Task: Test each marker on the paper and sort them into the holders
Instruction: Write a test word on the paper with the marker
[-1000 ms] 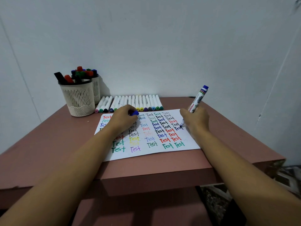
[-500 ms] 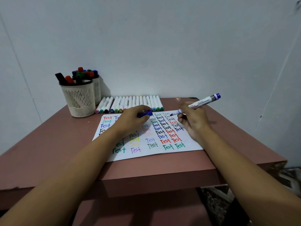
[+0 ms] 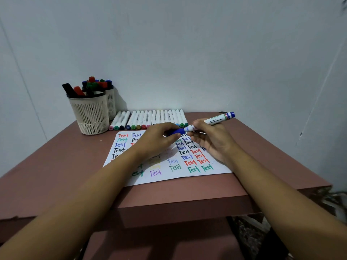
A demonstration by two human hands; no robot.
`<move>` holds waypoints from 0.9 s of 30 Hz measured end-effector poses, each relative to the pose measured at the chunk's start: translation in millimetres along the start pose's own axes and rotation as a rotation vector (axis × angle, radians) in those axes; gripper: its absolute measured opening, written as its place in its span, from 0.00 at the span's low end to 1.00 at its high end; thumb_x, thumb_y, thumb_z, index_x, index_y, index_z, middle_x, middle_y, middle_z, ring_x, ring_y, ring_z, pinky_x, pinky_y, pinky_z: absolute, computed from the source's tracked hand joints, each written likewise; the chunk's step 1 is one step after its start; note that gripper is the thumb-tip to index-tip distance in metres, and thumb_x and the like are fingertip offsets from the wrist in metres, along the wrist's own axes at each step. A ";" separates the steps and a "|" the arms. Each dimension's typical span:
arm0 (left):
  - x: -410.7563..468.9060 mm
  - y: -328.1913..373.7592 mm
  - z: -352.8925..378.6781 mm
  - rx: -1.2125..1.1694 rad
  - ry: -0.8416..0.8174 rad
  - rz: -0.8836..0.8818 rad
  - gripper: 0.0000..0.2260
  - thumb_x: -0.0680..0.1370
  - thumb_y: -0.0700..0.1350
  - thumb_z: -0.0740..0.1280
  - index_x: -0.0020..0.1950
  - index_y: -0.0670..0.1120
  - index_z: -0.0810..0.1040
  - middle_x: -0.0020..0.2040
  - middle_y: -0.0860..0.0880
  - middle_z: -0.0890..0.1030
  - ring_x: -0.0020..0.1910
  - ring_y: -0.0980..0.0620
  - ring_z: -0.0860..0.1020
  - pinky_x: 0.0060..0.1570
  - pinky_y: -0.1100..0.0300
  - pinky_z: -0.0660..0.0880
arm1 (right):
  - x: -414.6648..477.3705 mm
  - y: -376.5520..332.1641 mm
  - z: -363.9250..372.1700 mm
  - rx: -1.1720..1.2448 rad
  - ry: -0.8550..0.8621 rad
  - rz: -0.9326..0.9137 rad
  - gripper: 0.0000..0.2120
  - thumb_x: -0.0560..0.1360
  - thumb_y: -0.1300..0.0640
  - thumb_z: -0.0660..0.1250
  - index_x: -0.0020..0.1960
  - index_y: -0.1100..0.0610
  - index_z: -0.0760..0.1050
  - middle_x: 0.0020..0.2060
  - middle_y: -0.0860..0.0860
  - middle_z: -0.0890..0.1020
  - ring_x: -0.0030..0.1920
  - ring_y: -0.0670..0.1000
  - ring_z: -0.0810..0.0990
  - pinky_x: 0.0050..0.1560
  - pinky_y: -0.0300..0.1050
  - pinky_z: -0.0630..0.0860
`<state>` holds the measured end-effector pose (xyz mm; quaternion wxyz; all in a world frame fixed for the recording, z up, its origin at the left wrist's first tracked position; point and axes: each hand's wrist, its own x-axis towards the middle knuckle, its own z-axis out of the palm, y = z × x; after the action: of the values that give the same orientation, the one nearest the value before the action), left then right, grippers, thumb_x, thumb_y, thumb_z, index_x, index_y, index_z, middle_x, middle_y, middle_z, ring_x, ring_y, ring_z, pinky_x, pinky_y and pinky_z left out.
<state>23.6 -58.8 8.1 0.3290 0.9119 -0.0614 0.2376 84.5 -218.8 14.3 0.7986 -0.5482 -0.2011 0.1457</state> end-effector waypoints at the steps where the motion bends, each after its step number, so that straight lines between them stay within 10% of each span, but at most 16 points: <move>1: -0.3 0.8 0.7 -0.005 0.011 0.019 0.11 0.78 0.44 0.64 0.59 0.45 0.78 0.48 0.53 0.79 0.46 0.59 0.75 0.43 0.78 0.67 | -0.5 0.7 -0.2 -0.018 -0.026 0.000 0.05 0.76 0.65 0.65 0.41 0.63 0.75 0.34 0.56 0.81 0.33 0.49 0.80 0.34 0.37 0.79; 18: -2.8 10.6 8.8 0.005 0.052 0.091 0.10 0.80 0.43 0.60 0.55 0.41 0.78 0.32 0.53 0.73 0.29 0.59 0.67 0.30 0.69 0.62 | 4.1 2.9 -4.7 0.056 -0.157 0.118 0.06 0.77 0.62 0.63 0.43 0.62 0.76 0.25 0.51 0.75 0.24 0.44 0.72 0.25 0.32 0.70; 27: 4.5 9.0 -1.9 -0.699 0.076 -0.246 0.03 0.76 0.39 0.66 0.46 0.43 0.79 0.28 0.56 0.75 0.28 0.60 0.71 0.34 0.66 0.70 | 5.0 1.9 0.0 0.059 -0.074 0.138 0.07 0.74 0.54 0.67 0.42 0.59 0.76 0.28 0.52 0.76 0.26 0.45 0.73 0.26 0.34 0.71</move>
<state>24.4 -64.3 16.7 0.6489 0.7355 -0.0164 0.1945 88.8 -215.8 13.3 0.7945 -0.5311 -0.1882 0.2263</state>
